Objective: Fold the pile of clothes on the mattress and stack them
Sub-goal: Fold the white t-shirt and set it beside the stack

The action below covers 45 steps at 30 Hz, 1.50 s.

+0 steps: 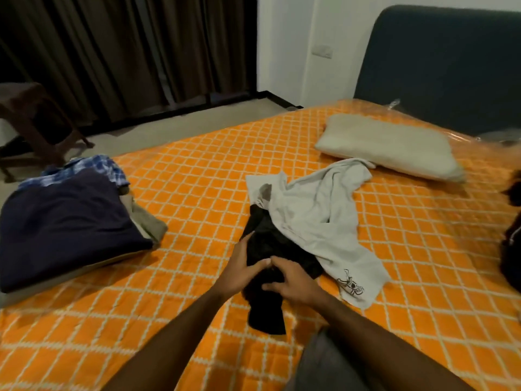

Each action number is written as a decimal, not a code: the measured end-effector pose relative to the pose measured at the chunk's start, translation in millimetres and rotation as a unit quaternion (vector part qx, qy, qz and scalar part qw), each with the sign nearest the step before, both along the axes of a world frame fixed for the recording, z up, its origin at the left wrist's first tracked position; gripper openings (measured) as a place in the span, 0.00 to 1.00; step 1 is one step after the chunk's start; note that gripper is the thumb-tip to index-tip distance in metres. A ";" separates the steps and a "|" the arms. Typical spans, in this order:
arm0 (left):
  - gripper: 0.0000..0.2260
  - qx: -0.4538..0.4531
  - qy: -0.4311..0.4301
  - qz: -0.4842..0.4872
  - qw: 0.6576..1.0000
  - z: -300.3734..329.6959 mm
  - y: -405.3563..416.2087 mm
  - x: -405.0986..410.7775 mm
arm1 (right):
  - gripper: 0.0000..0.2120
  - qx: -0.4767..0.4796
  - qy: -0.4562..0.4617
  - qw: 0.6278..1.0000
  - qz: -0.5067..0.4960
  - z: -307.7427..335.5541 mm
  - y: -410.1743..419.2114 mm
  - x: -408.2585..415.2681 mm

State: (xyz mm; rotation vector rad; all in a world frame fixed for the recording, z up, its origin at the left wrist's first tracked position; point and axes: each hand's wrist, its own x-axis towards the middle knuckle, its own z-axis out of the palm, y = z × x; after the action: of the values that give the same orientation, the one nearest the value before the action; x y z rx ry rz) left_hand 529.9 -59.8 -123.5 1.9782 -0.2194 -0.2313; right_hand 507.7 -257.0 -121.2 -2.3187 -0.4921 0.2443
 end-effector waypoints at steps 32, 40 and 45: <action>0.12 -0.183 -0.175 0.265 0.930 159.4 -47.7 40.9 | 0.18 0.517 0.116 0.848 -0.015 323.3 -34.6 93.7; 0.26 -0.115 -0.038 0.014 0.993 204.1 48.3 -8.1 | 0.07 0.334 0.135 0.919 0.159 356.0 53.0 52.4; 0.14 -0.081 -0.051 0.046 0.994 213.4 88.9 -41.3 | 0.15 0.343 0.132 0.906 0.210 404.8 81.4 33.9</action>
State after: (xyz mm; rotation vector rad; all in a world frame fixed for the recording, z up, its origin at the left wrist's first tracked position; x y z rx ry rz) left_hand 488.6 29.1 89.9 1.8344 -0.2058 -0.0513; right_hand 541.6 -175.6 283.6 -1.4514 -0.7897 0.4952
